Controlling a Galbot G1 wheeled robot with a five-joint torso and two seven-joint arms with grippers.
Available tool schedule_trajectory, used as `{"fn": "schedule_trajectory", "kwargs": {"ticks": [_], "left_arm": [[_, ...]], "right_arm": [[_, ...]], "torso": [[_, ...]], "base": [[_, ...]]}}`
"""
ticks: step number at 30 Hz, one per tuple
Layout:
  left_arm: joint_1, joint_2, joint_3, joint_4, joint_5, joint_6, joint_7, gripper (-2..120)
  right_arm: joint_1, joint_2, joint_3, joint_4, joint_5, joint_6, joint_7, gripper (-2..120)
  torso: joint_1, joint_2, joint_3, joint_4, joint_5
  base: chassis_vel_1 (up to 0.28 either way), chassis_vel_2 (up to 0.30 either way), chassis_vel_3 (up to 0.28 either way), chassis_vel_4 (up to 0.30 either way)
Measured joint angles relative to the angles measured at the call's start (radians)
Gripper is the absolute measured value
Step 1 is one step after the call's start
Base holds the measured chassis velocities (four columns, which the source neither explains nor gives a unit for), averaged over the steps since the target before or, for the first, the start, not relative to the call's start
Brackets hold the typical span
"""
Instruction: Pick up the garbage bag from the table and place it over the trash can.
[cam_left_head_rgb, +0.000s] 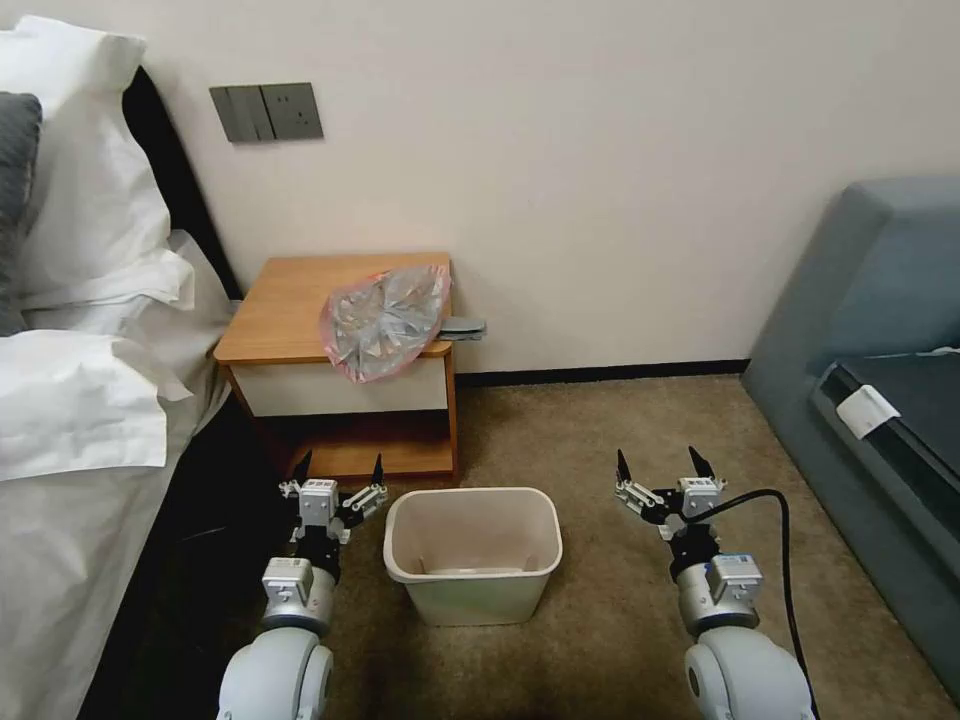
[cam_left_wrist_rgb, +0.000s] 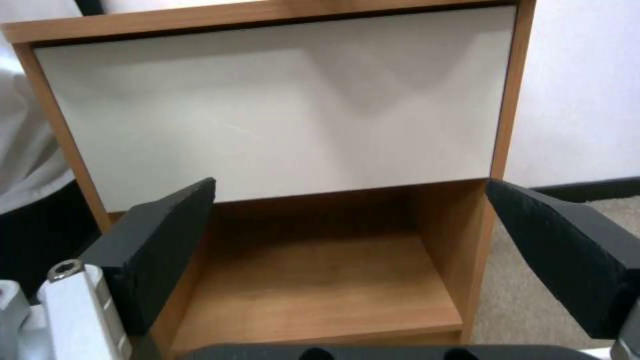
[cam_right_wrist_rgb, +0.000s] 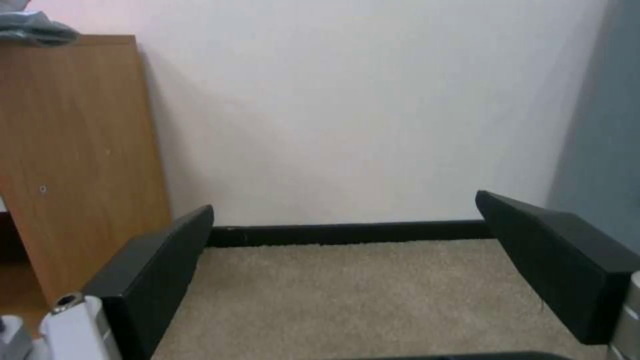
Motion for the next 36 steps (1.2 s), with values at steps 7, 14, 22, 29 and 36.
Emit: {"fn": "schedule_trajectory", "kwargs": {"ticks": [7,14,22,29,36], "left_arm": [[0.000,0.000,0.000,0.000,0.000,0.000,0.000,100],[0.000,0.000,0.000,0.000,0.000,0.000,0.000,100],[0.000,0.000,0.000,0.000,0.000,0.000,0.000,100],[0.041,-0.003,0.001,-0.073,-0.007,0.009,-0.007,100],[0.145,-0.012,0.005,-0.259,-0.030,0.037,-0.033,100]], "right_arm": [[0.000,0.000,0.000,0.000,0.000,0.000,0.000,100],[0.000,0.000,0.000,0.000,0.000,0.000,0.000,100],[0.000,0.000,0.000,0.000,0.000,0.000,0.000,100],[-0.009,0.001,-0.005,0.018,-0.003,-0.004,0.002,100],[-0.113,0.032,-0.087,0.215,-0.041,-0.052,0.030,100]], "torso": [[0.000,0.000,0.000,0.0000,0.0000],[0.000,0.000,0.000,0.0000,0.0000],[0.000,0.000,0.000,0.0000,0.0000],[0.000,0.000,0.000,0.0001,0.0003],[0.000,0.000,0.000,0.0001,0.0000]], "base": [[0.000,0.000,0.000,0.000],[0.000,0.000,0.000,0.000],[0.000,0.000,0.000,0.000],[0.000,0.000,0.000,0.000],[0.000,0.000,0.000,0.000]]}}
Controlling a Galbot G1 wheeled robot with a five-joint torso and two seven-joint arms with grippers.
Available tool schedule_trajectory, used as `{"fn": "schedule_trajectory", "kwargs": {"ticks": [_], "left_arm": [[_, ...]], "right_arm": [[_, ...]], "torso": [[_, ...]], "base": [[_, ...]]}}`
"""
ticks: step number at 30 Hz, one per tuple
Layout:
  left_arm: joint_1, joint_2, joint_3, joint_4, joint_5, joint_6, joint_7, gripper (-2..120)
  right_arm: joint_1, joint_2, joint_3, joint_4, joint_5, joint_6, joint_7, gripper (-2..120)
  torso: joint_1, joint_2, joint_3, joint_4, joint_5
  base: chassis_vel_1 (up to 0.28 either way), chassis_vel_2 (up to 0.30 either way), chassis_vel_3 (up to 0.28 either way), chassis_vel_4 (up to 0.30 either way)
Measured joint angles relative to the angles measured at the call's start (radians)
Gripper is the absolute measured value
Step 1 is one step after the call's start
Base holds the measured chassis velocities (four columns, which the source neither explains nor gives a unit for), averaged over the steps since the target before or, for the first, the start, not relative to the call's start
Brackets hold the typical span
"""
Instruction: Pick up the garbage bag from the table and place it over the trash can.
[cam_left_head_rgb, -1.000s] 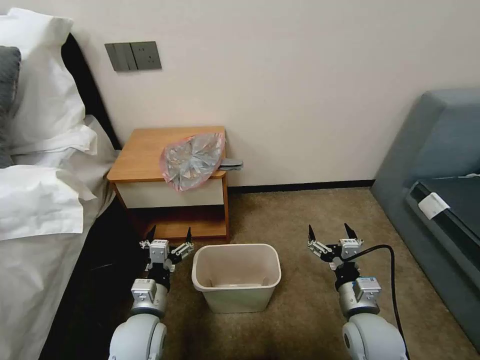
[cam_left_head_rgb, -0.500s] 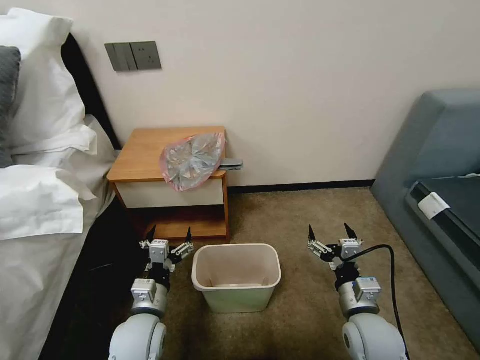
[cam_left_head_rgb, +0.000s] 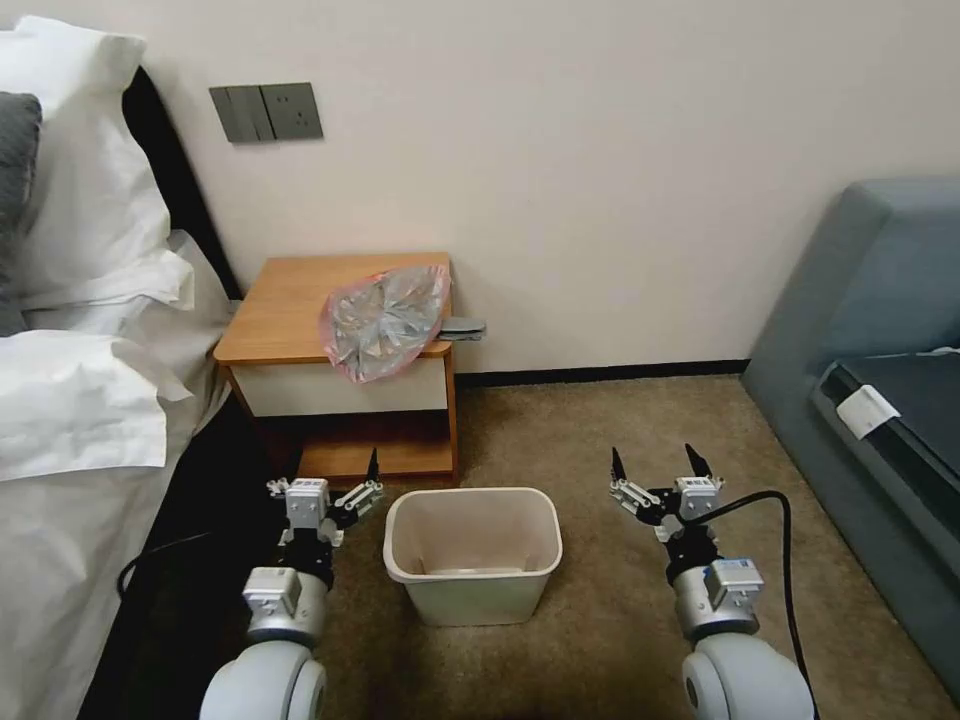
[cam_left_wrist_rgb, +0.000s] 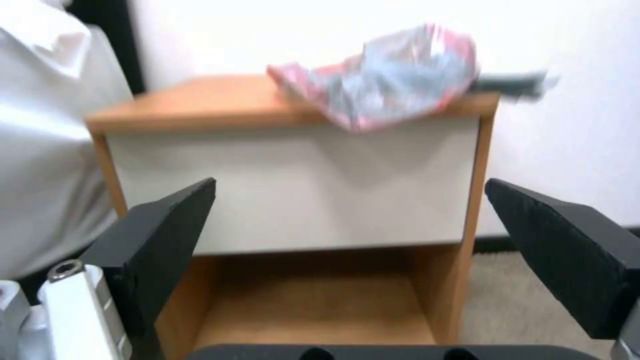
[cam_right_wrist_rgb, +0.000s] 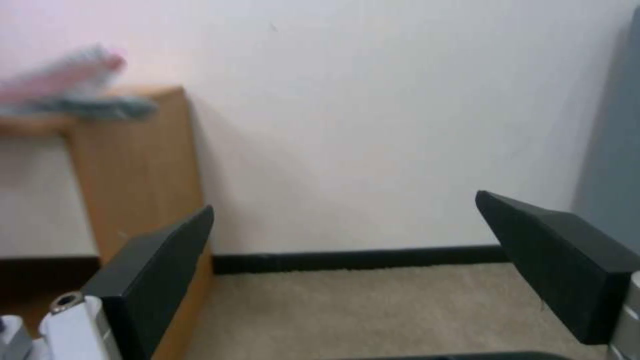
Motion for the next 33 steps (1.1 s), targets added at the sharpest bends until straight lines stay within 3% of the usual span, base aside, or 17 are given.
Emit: {"fn": "schedule_trajectory", "kwargs": {"ticks": [4,7,10,14,23,25,26,27,30,32,33], "left_arm": [[0.041,-0.004,0.001,-0.072,-0.008,0.010,-0.010,100],[0.105,-0.010,0.005,-0.186,-0.022,0.028,-0.026,100],[0.141,-0.013,0.006,-0.240,-0.029,0.035,-0.034,100],[0.178,-0.003,-0.003,-0.250,-0.041,0.086,-0.060,100],[0.174,0.012,-0.033,-0.250,-0.064,0.110,-0.080,100],[0.166,0.014,-0.037,-0.248,-0.074,0.118,-0.091,100],[0.163,0.020,-0.047,-0.246,-0.108,0.119,-0.096,100],[0.167,0.026,-0.052,-0.246,-0.126,0.118,-0.092,100],[0.169,0.036,-0.056,-0.245,-0.148,0.118,-0.086,100],[0.173,0.054,-0.058,-0.244,-0.178,0.128,-0.089,100],[0.173,0.054,-0.058,-0.244,-0.178,0.128,-0.089,100]], "right_arm": [[-0.043,0.013,-0.033,0.081,-0.017,-0.021,0.012,100],[-0.109,0.032,-0.085,0.204,-0.039,-0.051,0.033,100],[-0.128,0.038,-0.111,0.238,-0.033,-0.051,0.060,100],[-0.125,0.031,-0.116,0.242,-0.009,-0.054,0.088,100],[-0.082,-0.015,-0.081,0.242,0.086,-0.095,0.125,100],[-0.057,-0.036,-0.072,0.237,0.150,-0.111,0.129,100],[-0.008,-0.096,-0.070,0.223,0.387,-0.150,0.146,100],[0.018,-0.128,-0.070,0.215,0.523,-0.161,0.156,100],[0.059,-0.161,-0.068,0.200,0.656,-0.167,0.170,100],[0.140,-0.206,-0.067,0.169,0.845,-0.182,0.212,100],[0.140,-0.206,-0.067,0.169,0.845,-0.182,0.212,100]], "torso": [[0.000,0.000,0.000,0.0000,-0.0001],[0.000,0.000,0.000,-0.0001,-0.0002],[0.000,0.000,0.000,-0.0001,0.0002],[0.000,0.000,0.000,0.0000,0.0000],[0.000,0.000,0.000,-0.0001,0.0000],[0.000,0.000,0.000,-0.0001,0.0000],[0.000,0.000,0.000,-0.0001,0.0000],[0.000,0.000,0.000,-0.0001,0.0000],[0.000,0.000,0.000,-0.0001,0.0001],[0.000,0.000,0.000,-0.0001,0.0001],[0.000,0.000,0.000,-0.0001,0.0001]], "base": [[0.000,0.000,0.000,0.000],[0.000,0.000,0.000,0.000],[0.000,0.000,0.000,0.000],[0.000,0.000,0.000,0.000],[0.000,0.000,0.000,0.000],[0.000,0.000,0.000,0.000],[0.000,0.000,0.000,0.000],[0.000,0.000,0.000,0.000],[0.000,0.000,0.000,0.000],[0.000,0.000,0.000,0.000],[0.000,0.000,0.000,0.000]]}}
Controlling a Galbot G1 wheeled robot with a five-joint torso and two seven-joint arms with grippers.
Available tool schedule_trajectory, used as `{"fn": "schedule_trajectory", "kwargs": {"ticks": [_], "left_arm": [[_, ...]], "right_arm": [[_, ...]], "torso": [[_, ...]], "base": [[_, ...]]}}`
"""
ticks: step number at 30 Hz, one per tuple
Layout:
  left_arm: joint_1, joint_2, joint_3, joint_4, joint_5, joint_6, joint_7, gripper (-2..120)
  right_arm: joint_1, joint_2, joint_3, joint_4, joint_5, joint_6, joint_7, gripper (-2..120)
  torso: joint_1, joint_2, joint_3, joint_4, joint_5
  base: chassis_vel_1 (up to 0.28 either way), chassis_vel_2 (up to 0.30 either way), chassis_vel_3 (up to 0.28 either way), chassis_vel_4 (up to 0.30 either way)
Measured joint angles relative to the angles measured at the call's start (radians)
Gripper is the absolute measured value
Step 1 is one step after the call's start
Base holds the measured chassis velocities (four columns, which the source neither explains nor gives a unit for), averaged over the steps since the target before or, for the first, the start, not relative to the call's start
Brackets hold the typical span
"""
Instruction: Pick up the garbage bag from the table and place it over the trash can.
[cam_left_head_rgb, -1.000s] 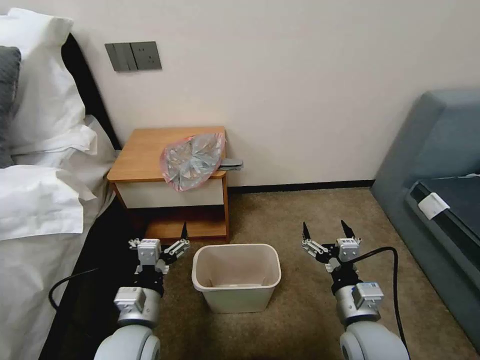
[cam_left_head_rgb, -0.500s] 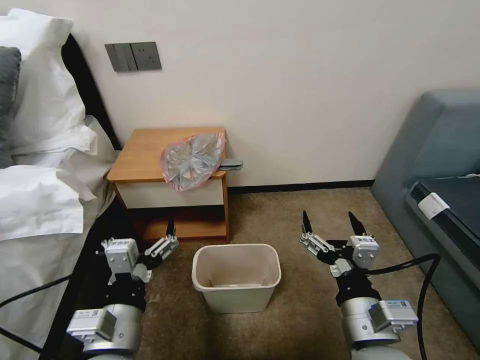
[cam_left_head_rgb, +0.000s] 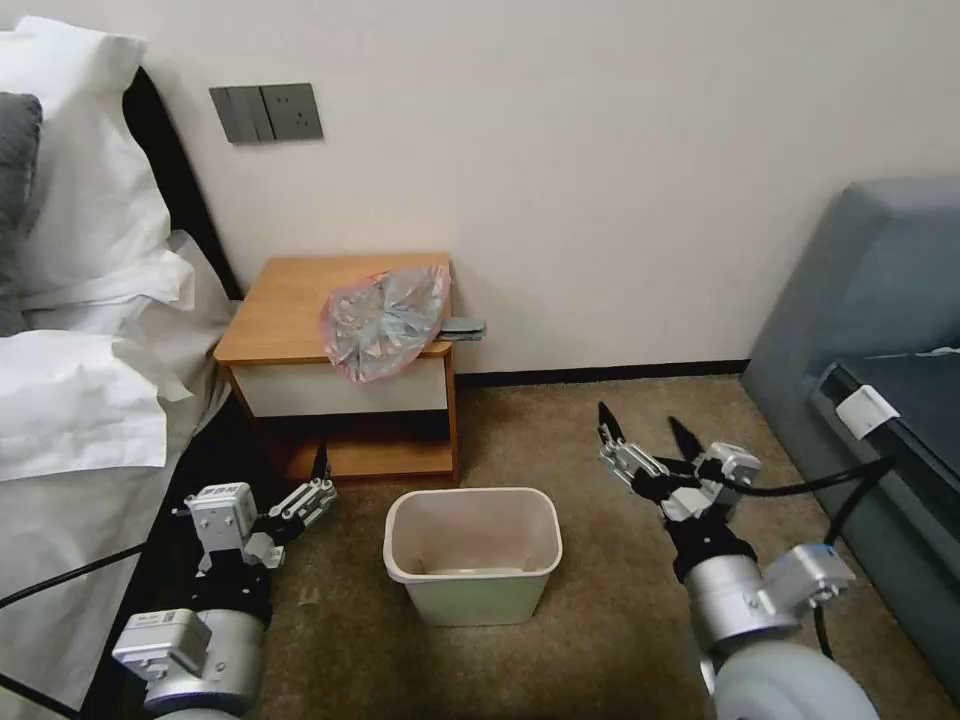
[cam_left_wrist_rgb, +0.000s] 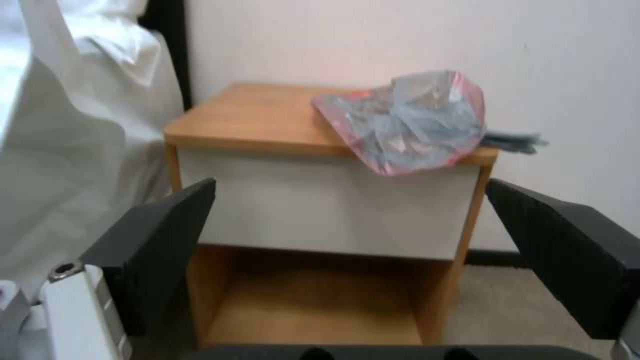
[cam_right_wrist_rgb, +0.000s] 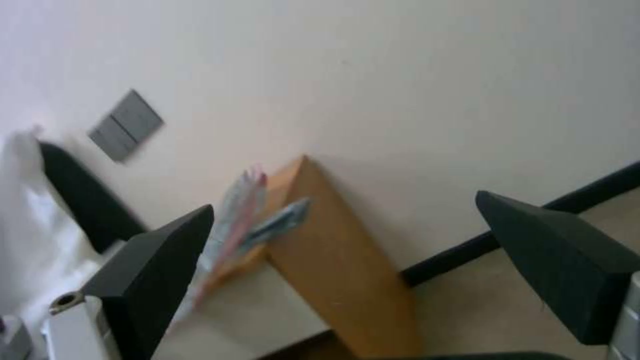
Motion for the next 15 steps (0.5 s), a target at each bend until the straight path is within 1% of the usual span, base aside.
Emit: {"fn": "schedule_trajectory", "kwargs": {"ticks": [3,4,7,8,10,11,14,15], "left_arm": [[0.011,0.009,0.004,0.001,-0.014,0.019,-0.010,100],[0.011,0.009,0.004,0.001,-0.014,0.019,-0.010,100],[0.018,0.002,0.011,0.002,-0.015,0.021,-0.012,100],[0.018,0.002,0.011,0.002,-0.015,0.021,-0.012,100],[0.025,0.000,0.013,0.002,-0.022,0.021,-0.012,100],[0.025,0.000,0.013,0.002,-0.022,0.021,-0.012,100],[0.040,0.013,0.011,0.002,-0.065,0.026,-0.013,100],[0.040,0.013,0.011,0.002,-0.065,0.026,-0.013,100]], "right_arm": [[0.141,-0.036,-0.019,-0.074,0.266,-0.019,0.075,100],[0.141,-0.036,-0.019,-0.074,0.266,-0.019,0.075,100],[0.289,-0.031,-0.037,-0.171,0.503,-0.040,0.141,100],[0.289,-0.031,-0.037,-0.171,0.503,-0.040,0.141,100],[0.391,-0.011,-0.042,-0.248,0.636,-0.051,0.167,100],[0.391,-0.011,-0.042,-0.248,0.636,-0.051,0.167,100],[0.509,0.033,-0.036,-0.384,0.775,-0.086,0.170,100],[0.509,0.033,-0.036,-0.384,0.775,-0.086,0.170,100]], "torso": [[0.000,0.000,0.000,0.0000,0.0000],[0.000,0.000,0.000,0.0000,0.0000],[0.000,0.000,0.000,0.0000,-0.0001],[0.000,0.000,0.000,0.0000,-0.0001],[0.000,0.000,0.000,0.0003,-0.0002],[0.000,0.000,0.000,0.0003,-0.0002],[0.000,0.000,0.000,0.0001,-0.0002],[0.000,0.000,0.000,0.0001,-0.0002]], "base": [[0.000,0.000,0.000,0.000],[0.000,0.000,0.000,0.000],[0.000,0.000,0.000,0.000],[0.000,0.000,0.000,0.000],[0.000,0.000,0.000,0.000],[0.000,0.000,0.000,0.000],[0.000,0.000,0.000,0.000],[0.000,0.000,0.000,0.000]]}}
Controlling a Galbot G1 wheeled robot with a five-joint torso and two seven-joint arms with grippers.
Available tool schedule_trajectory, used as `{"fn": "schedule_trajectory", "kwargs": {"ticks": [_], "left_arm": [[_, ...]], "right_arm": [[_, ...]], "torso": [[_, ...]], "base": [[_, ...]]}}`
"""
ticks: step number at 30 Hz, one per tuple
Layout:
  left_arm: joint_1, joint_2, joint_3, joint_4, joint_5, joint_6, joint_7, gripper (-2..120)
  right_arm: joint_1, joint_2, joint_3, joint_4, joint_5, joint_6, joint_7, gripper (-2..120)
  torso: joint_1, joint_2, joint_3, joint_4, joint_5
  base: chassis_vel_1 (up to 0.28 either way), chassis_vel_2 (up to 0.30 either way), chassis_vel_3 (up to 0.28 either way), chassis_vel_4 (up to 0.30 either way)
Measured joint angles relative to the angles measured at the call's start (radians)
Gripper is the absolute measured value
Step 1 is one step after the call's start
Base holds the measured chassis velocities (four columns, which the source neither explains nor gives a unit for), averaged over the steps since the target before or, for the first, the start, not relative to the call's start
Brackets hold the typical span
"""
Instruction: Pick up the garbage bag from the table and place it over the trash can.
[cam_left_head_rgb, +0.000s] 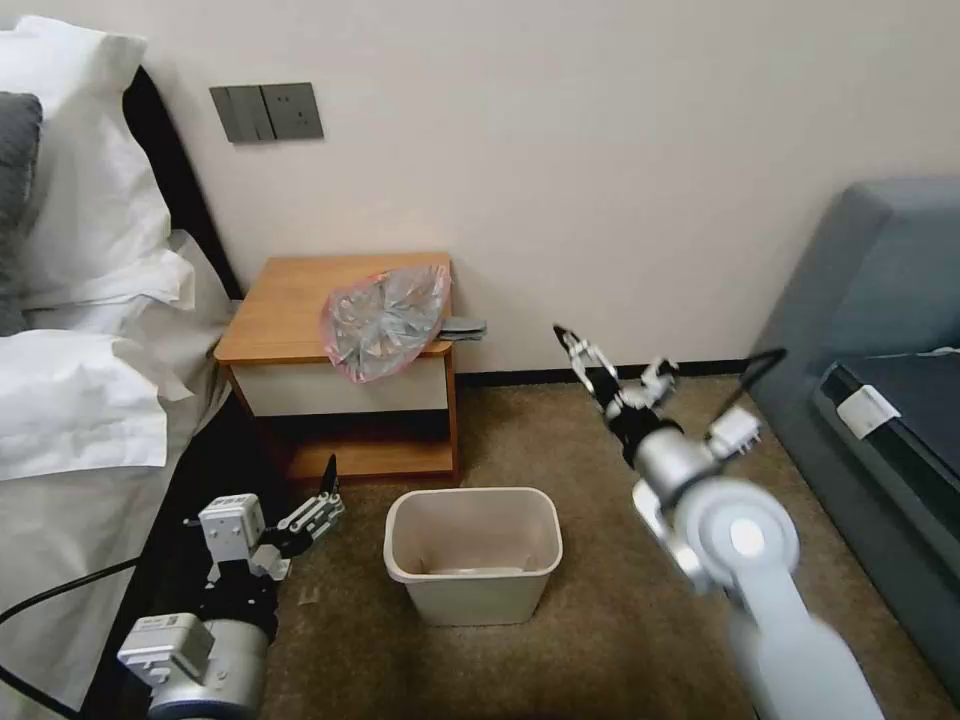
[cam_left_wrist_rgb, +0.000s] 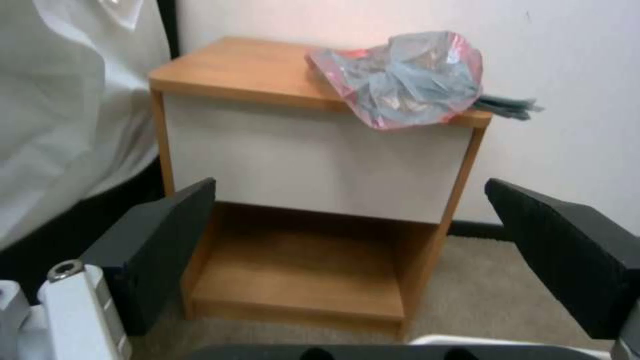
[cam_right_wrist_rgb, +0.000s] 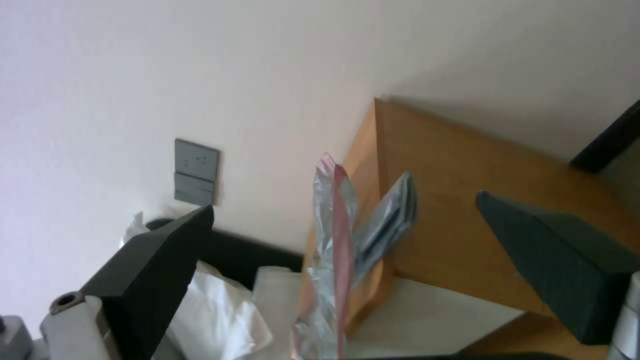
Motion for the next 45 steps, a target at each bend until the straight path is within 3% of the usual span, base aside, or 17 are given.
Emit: {"fn": "schedule_trajectory", "kwargs": {"ticks": [6,8,15,18,25,32,36,45], "left_arm": [[0.021,0.001,-0.005,0.000,-0.010,-0.004,0.004,100],[0.040,-0.006,-0.006,0.000,-0.006,-0.015,0.011,100],[0.064,-0.008,-0.010,0.001,-0.004,-0.040,0.014,100],[0.055,-0.005,-0.009,0.001,-0.003,-0.045,0.017,100],[0.039,-0.013,0.002,0.001,-0.003,-0.060,0.015,100],[0.029,-0.018,0.003,0.001,-0.005,-0.061,0.013,100],[0.033,-0.024,0.003,0.001,-0.005,-0.062,0.011,100],[0.029,-0.029,0.006,0.001,-0.006,-0.073,0.006,100]], "right_arm": [[0.099,0.043,-0.003,-0.168,0.160,-0.029,0.011,100],[0.155,0.059,-0.017,-0.281,0.206,-0.066,-0.029,100],[0.234,0.099,-0.060,-0.436,0.168,-0.080,-0.110,100],[0.280,0.126,-0.094,-0.532,0.081,-0.083,-0.172,100],[0.316,0.159,-0.112,-0.609,0.038,-0.067,-0.211,100],[0.339,0.191,-0.129,-0.673,-0.014,-0.036,-0.246,82],[0.337,0.200,-0.137,-0.675,-0.041,-0.022,-0.274,62],[0.330,0.201,-0.145,-0.663,-0.055,-0.008,-0.286,32]], "torso": [[0.000,0.000,0.000,-0.0002,0.0002],[0.000,0.000,0.000,-0.0002,0.0001],[0.000,0.000,0.000,0.0001,0.0001],[0.000,0.000,0.000,-0.0001,0.0000],[0.000,0.000,0.000,-0.0002,0.0001],[0.000,0.000,0.000,-0.0001,0.0002],[0.000,0.000,0.000,0.0000,0.0001],[0.000,0.000,0.000,-0.0001,0.0002]], "base": [[0.000,0.000,0.000,0.000],[0.000,0.000,0.000,0.000],[0.000,0.000,0.000,0.000],[0.000,0.000,0.000,0.000],[0.000,0.000,0.000,0.000],[0.000,0.000,0.000,0.000],[0.000,0.000,0.000,0.000],[0.000,0.000,0.000,0.000]]}}
